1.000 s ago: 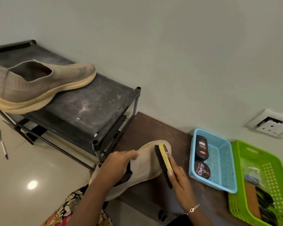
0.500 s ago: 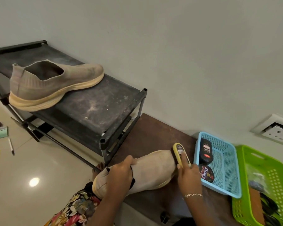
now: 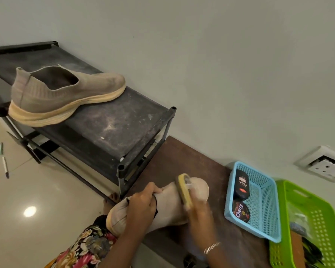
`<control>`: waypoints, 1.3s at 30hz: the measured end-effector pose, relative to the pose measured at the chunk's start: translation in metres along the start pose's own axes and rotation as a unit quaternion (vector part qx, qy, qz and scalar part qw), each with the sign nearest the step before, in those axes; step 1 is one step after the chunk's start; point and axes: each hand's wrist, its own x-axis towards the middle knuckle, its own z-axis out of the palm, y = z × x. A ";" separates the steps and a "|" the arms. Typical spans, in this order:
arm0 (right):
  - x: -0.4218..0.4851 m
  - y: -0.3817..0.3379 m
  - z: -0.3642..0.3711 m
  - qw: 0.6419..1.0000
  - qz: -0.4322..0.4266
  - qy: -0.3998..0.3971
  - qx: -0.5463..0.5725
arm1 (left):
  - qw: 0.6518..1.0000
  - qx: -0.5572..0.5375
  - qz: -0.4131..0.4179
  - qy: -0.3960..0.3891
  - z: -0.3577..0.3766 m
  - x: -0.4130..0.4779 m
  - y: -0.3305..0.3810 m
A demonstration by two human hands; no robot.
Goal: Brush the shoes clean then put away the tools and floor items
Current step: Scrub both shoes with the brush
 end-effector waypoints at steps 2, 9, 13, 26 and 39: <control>-0.028 -0.031 0.013 0.988 -0.059 -0.062 0.129 | 1.000 -0.013 0.007 0.023 -0.001 0.001 0.003; 0.033 0.032 -0.015 0.985 0.054 0.014 -0.162 | 0.999 -0.035 -0.033 -0.017 0.003 -0.005 -0.004; 0.027 0.007 -0.013 0.994 0.059 -0.036 -0.084 | 0.999 -0.043 -0.029 0.014 0.003 -0.002 0.003; 0.024 0.020 -0.021 0.997 0.023 -0.038 -0.069 | 0.984 0.139 0.089 0.070 0.003 0.004 0.006; 0.018 0.007 -0.013 0.999 0.007 -0.021 -0.027 | 0.982 0.184 -0.023 0.033 0.000 0.010 0.005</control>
